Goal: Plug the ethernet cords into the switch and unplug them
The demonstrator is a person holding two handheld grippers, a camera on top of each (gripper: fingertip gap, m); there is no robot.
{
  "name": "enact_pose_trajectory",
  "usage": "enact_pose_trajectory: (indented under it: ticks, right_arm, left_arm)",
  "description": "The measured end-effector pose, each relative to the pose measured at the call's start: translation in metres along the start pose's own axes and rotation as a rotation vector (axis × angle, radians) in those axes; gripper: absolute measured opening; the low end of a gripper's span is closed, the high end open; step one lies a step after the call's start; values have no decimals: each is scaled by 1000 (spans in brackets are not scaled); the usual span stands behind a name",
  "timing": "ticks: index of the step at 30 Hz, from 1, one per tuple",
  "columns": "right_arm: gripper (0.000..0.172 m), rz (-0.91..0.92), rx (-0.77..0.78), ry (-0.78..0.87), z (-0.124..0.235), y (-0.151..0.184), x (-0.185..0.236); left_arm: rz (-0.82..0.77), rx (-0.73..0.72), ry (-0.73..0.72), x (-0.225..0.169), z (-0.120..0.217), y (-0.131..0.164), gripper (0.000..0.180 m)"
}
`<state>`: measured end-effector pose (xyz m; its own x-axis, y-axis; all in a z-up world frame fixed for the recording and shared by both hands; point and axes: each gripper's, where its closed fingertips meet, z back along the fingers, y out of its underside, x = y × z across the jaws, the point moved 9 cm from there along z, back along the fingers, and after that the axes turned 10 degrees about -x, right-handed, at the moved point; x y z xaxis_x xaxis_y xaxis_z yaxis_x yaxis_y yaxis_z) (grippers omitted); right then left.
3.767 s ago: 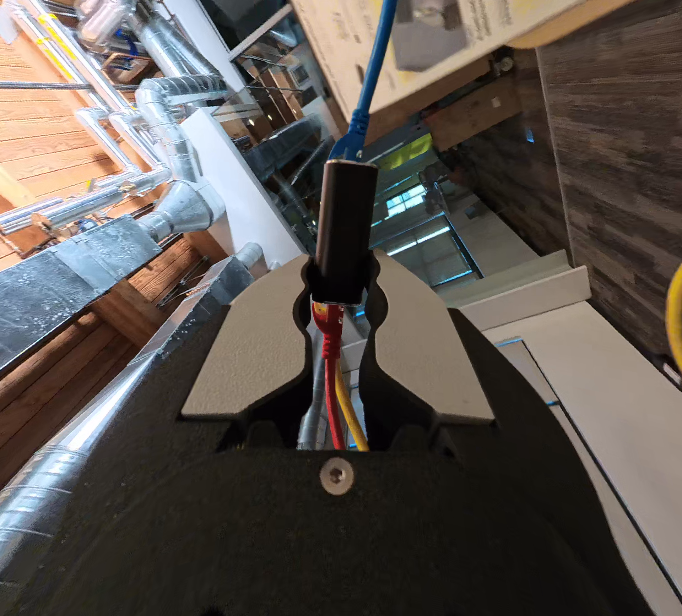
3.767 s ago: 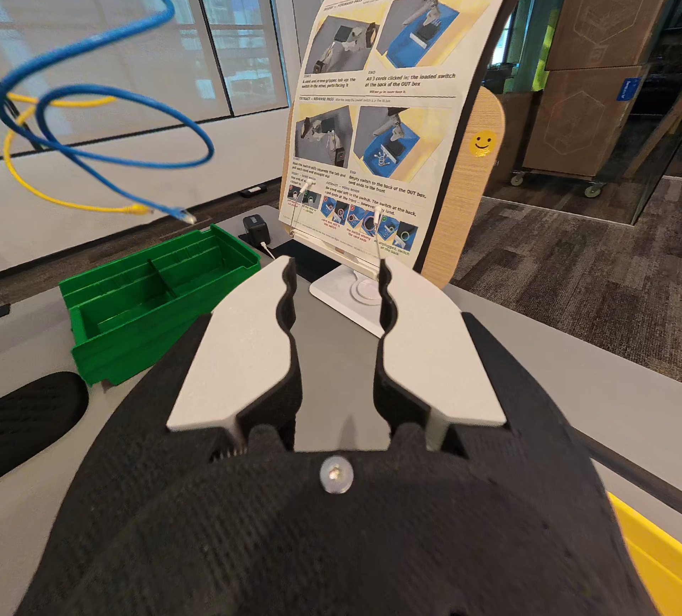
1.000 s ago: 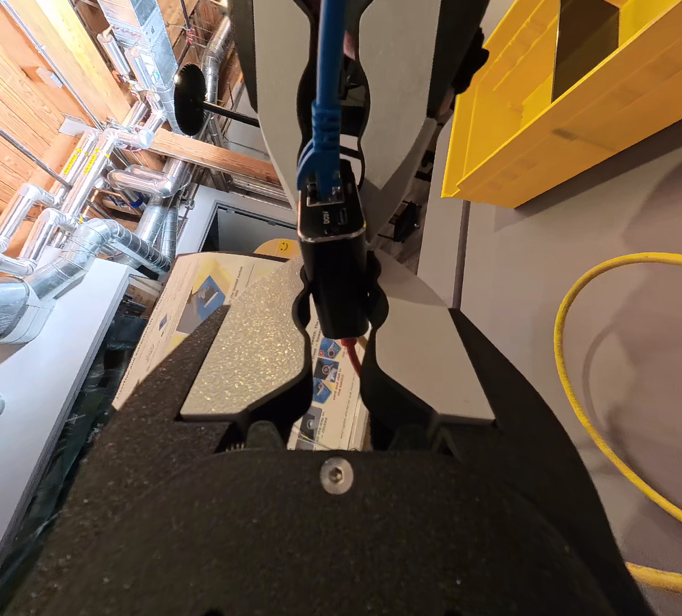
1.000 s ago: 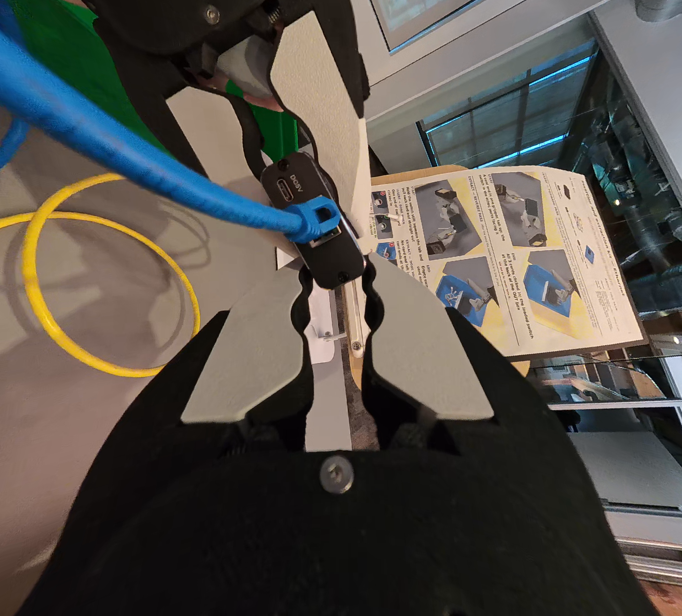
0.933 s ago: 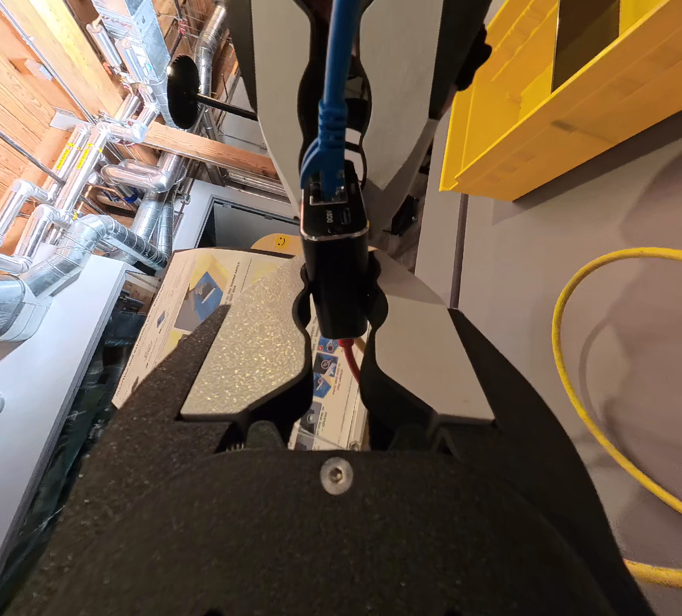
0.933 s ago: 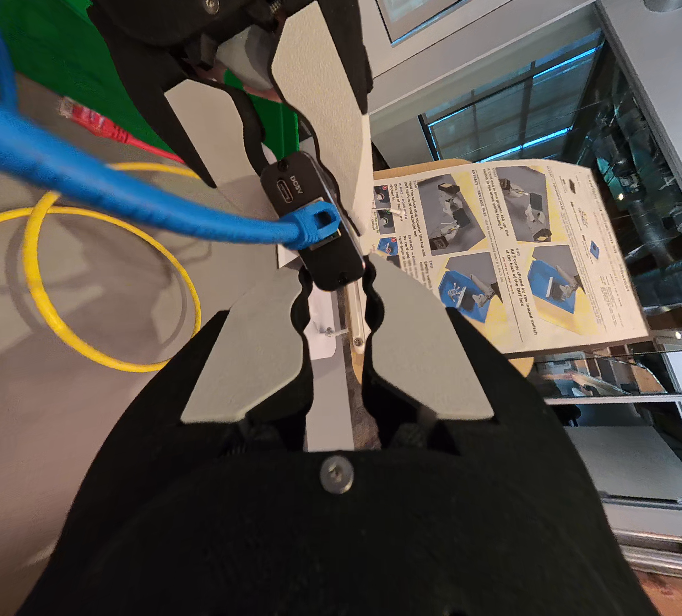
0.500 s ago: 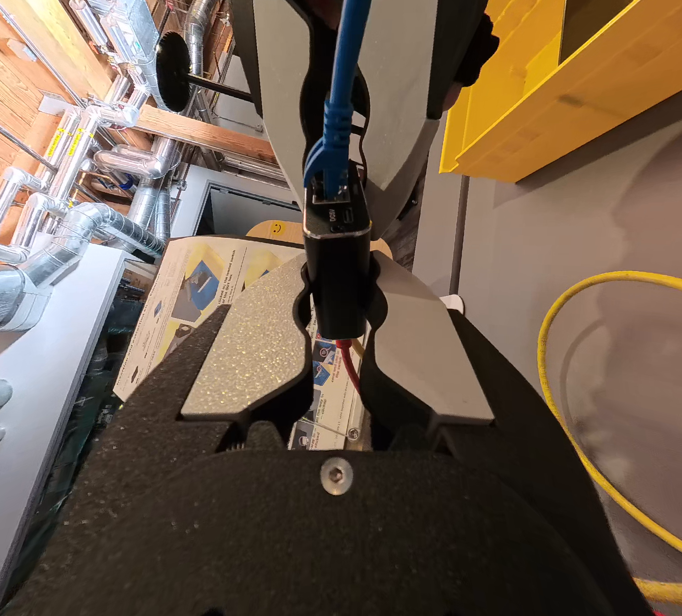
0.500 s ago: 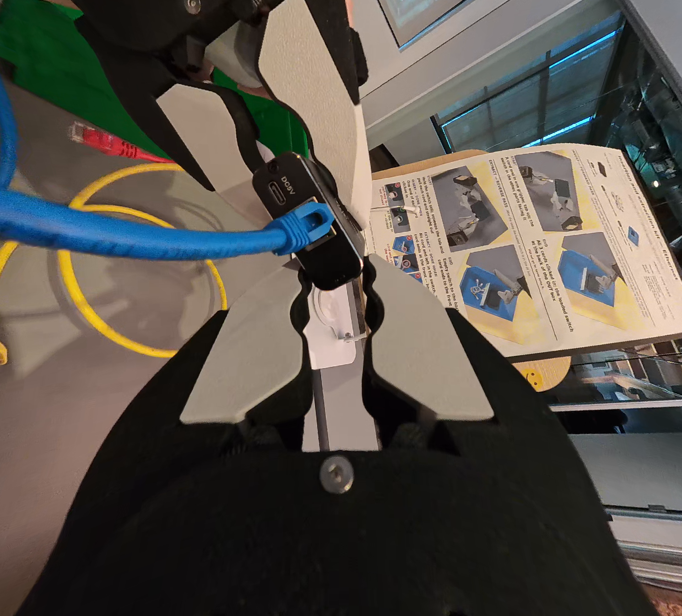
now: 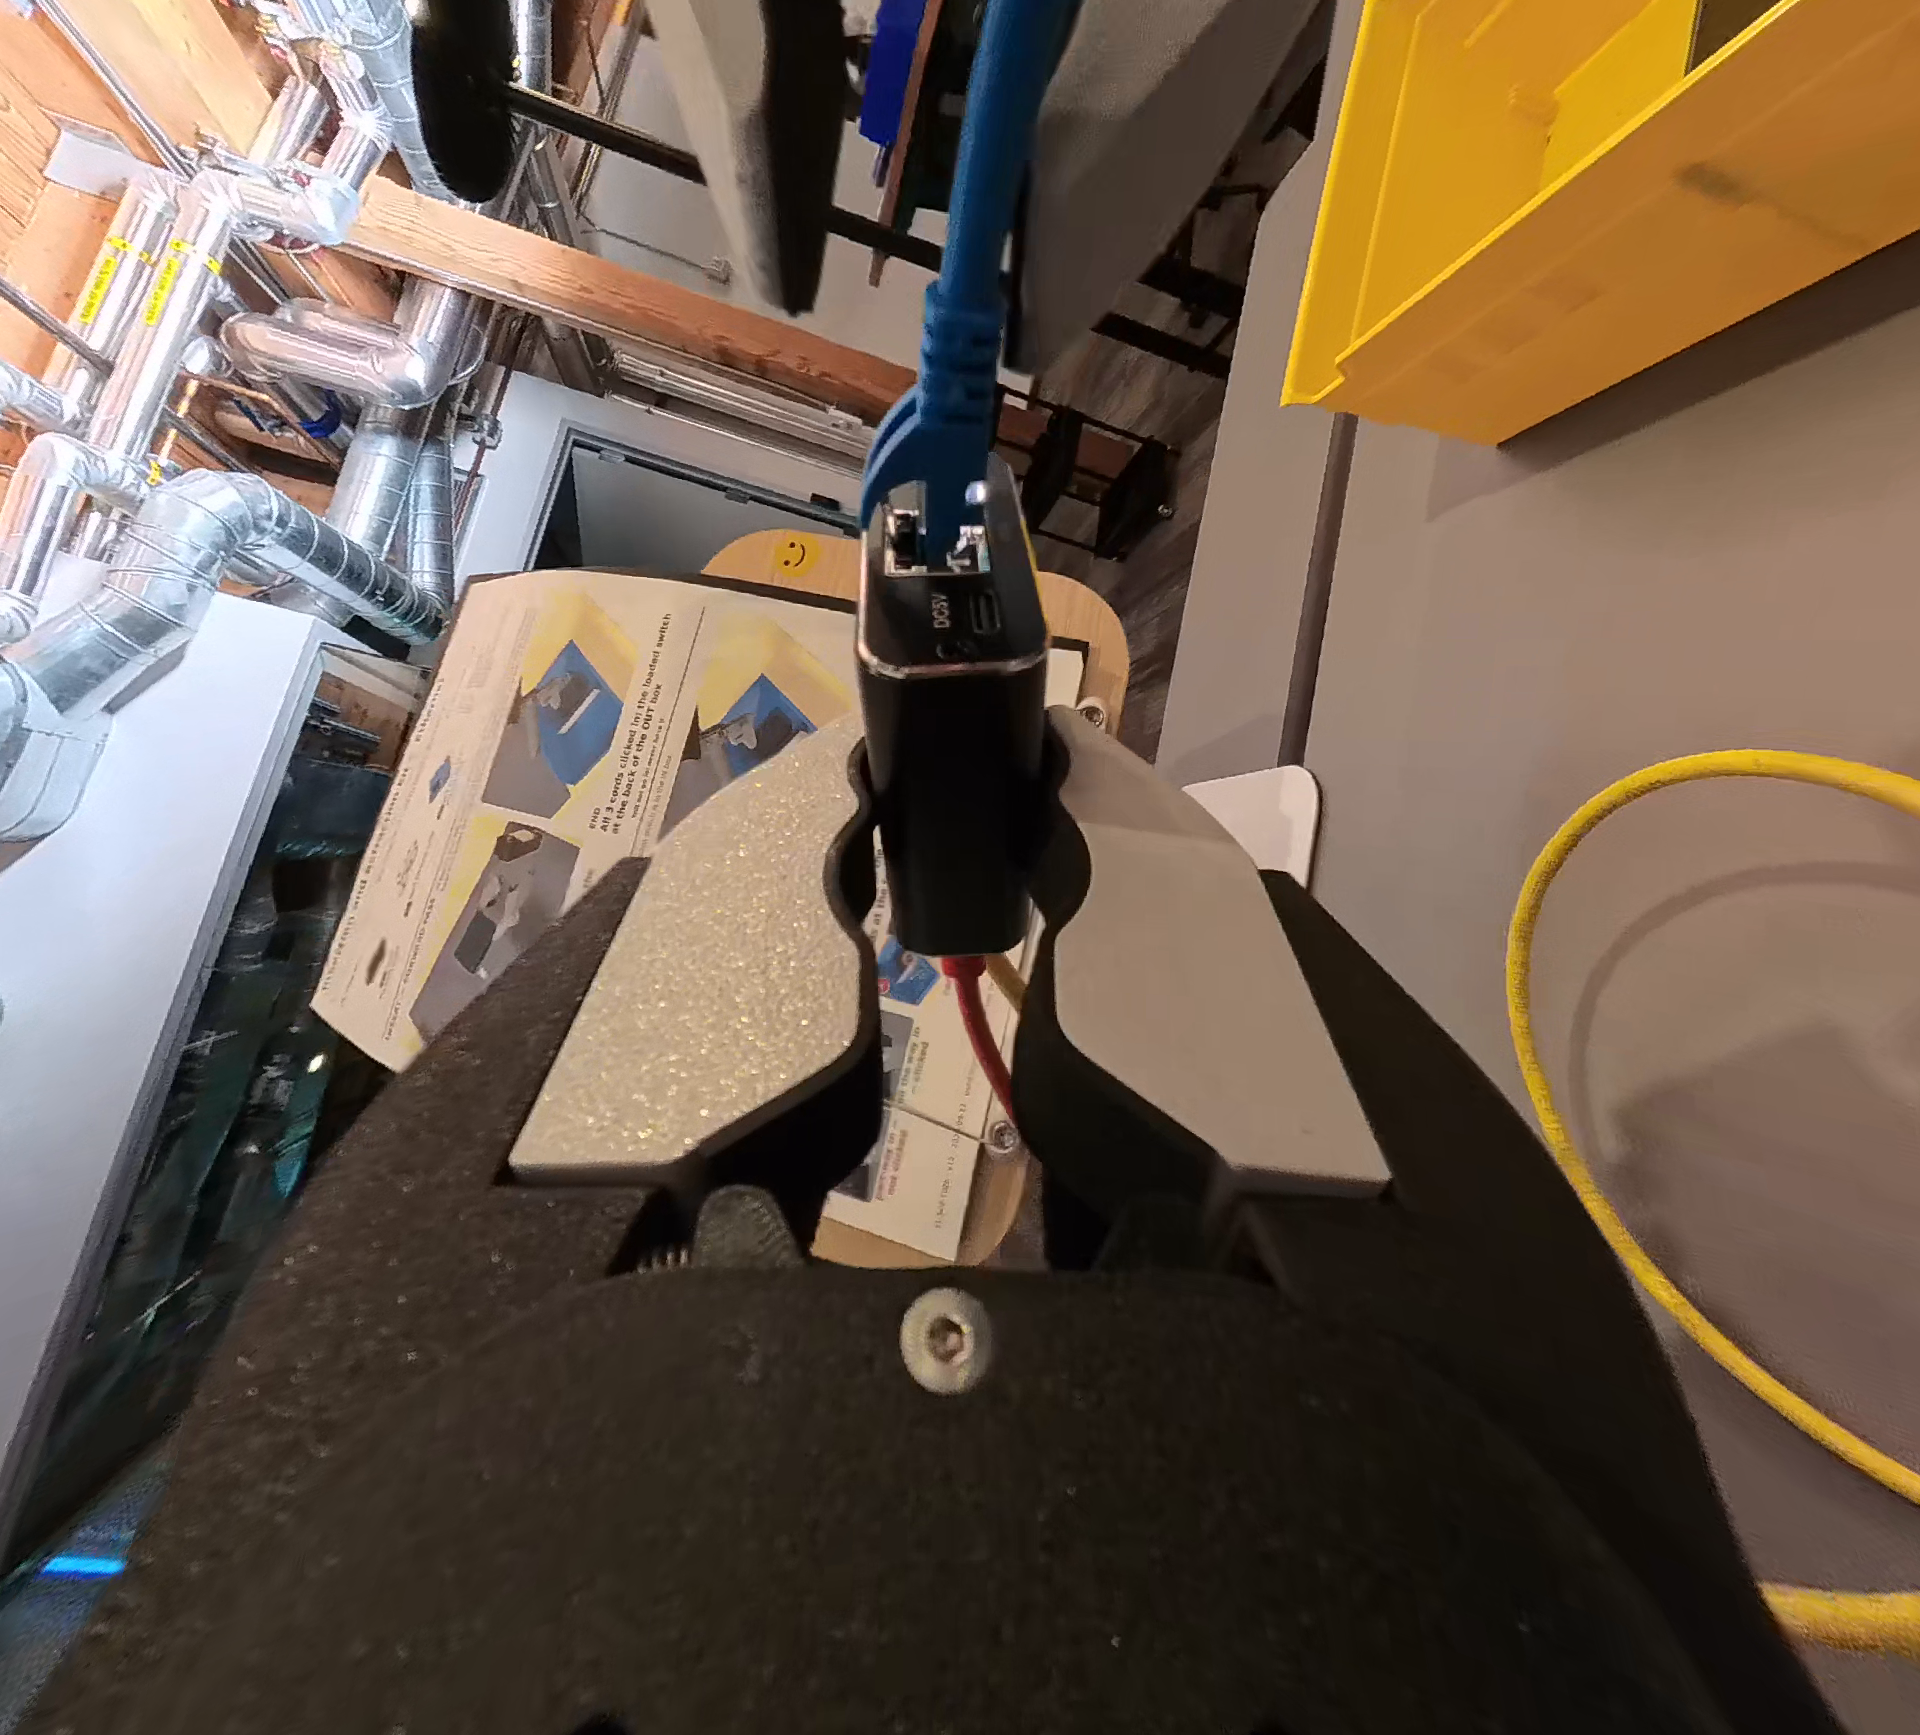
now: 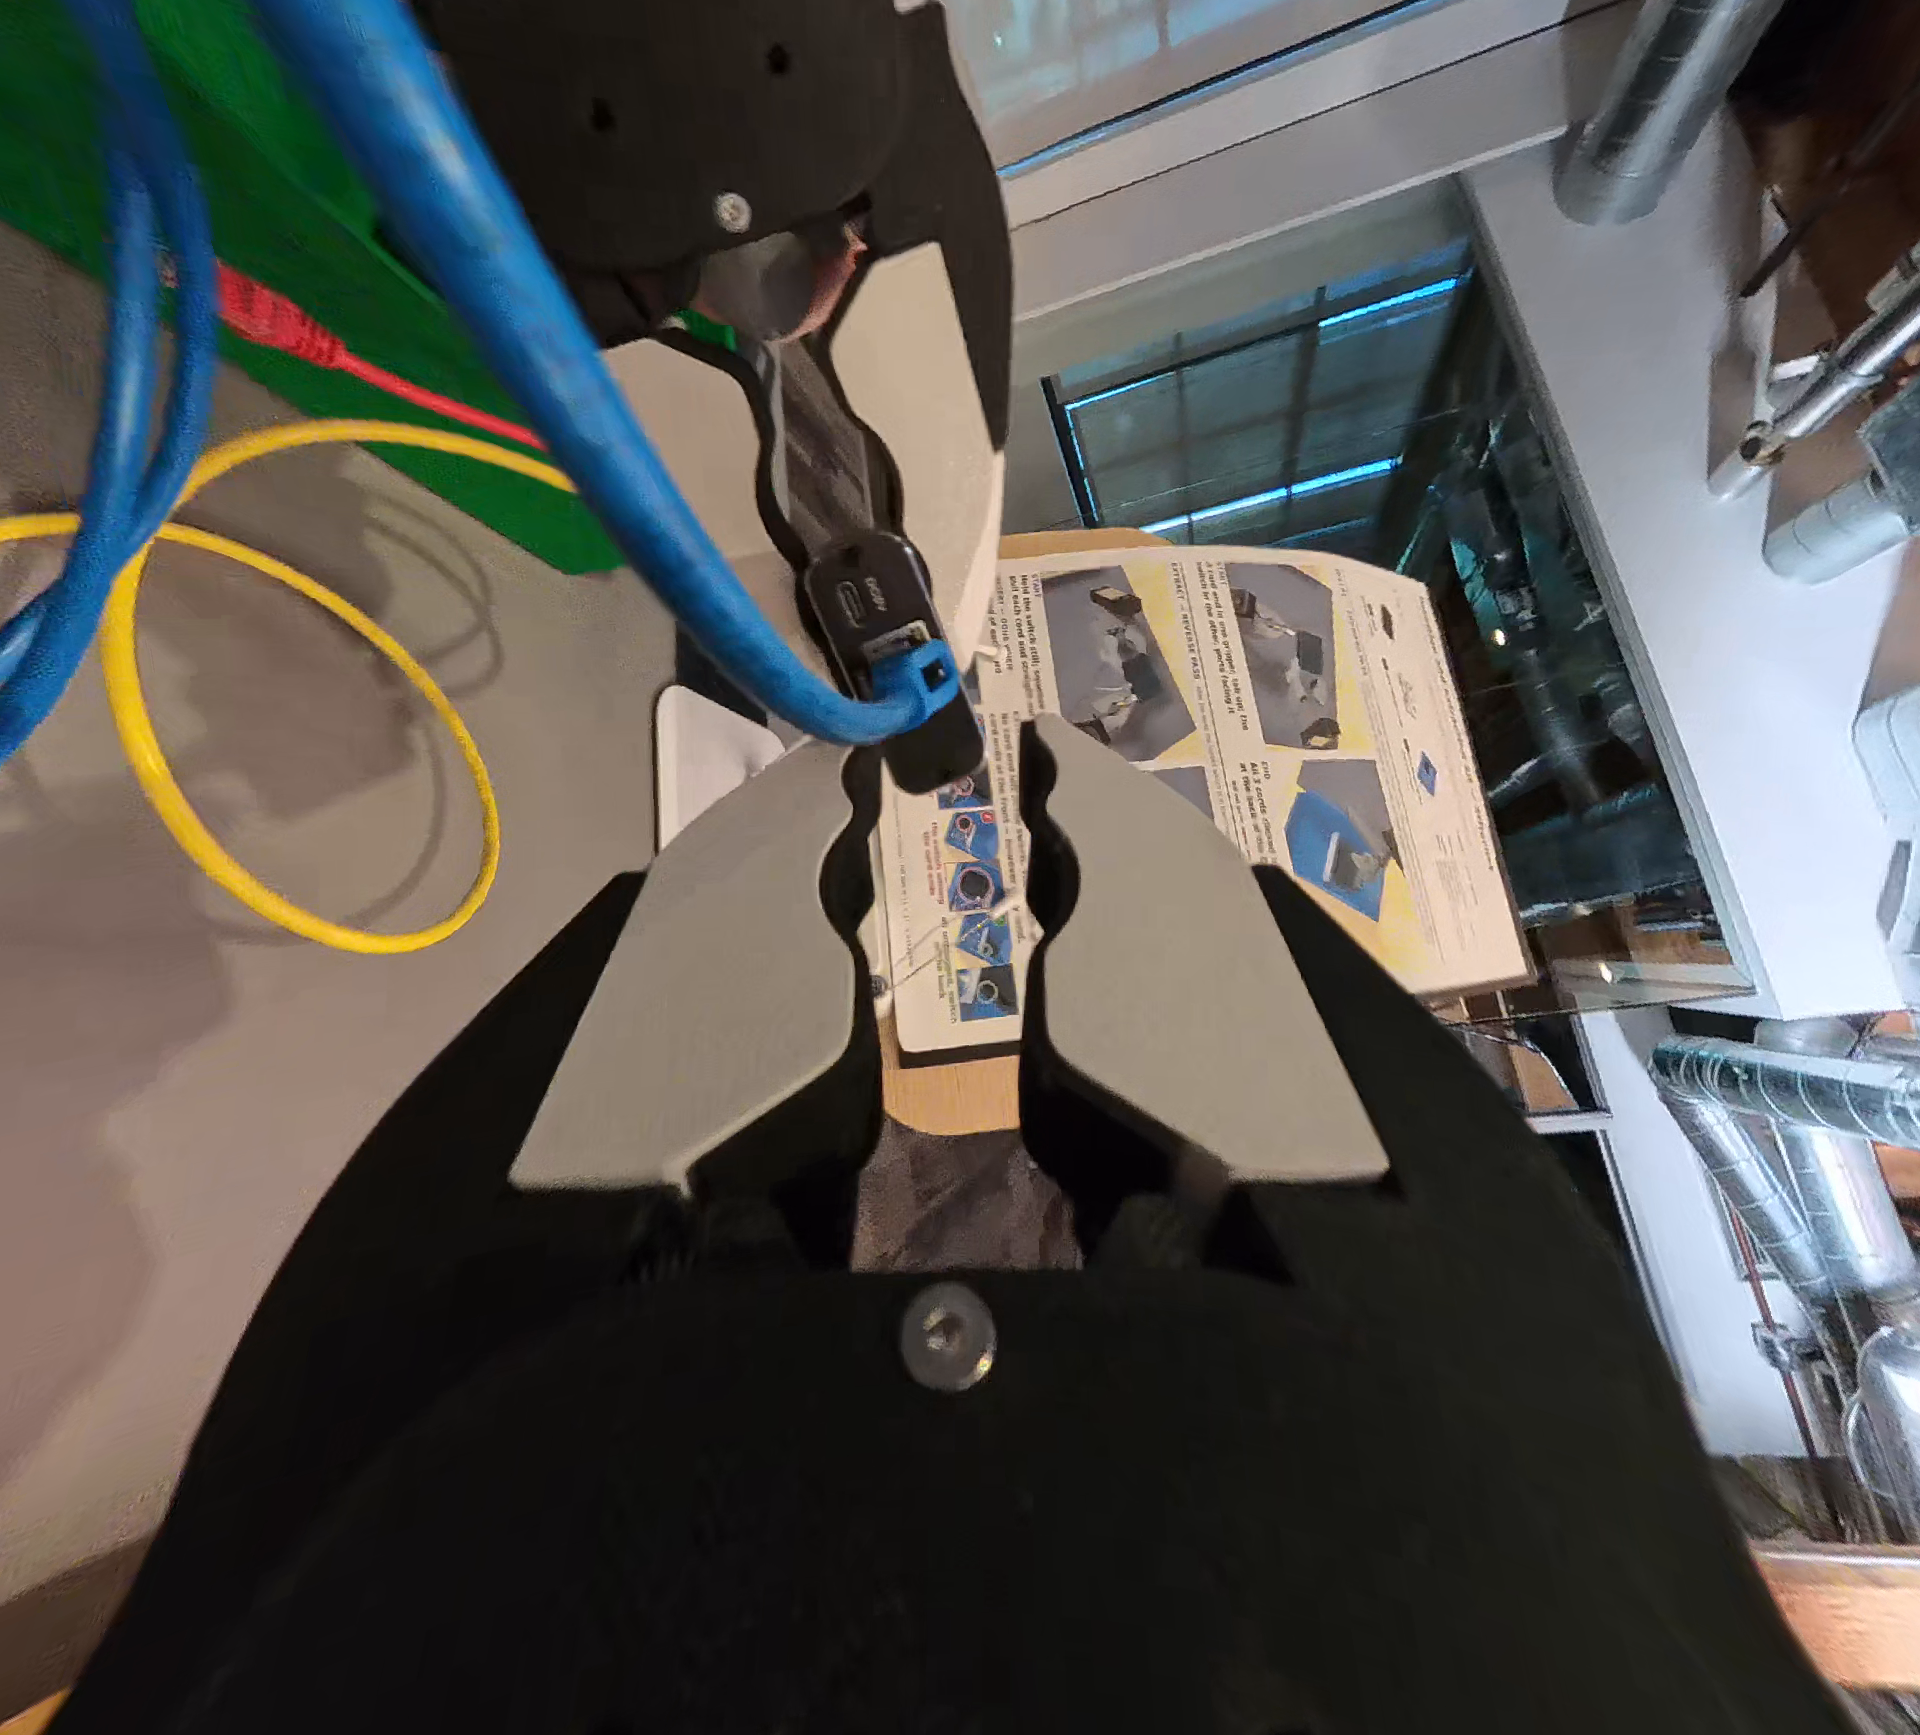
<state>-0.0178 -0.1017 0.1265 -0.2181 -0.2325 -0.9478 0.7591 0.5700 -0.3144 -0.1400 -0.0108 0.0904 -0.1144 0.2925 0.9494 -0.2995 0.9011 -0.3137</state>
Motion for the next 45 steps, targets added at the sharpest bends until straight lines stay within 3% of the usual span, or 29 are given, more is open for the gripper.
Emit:
enact_pose_trajectory:
  ticks: [25,33,45]
  right_arm:
    - [16,143,48,-35,-17,-8,14]
    - [15,49,145,-158,-21,-8,19]
    - [15,-106,175,-297,-19,3,22]
  left_arm:
    - [14,1,82,-1,5,-2,24]
    - [-38,33,136,-10,0,1,24]
    - [82,-1,266,-20,-9,9,25]
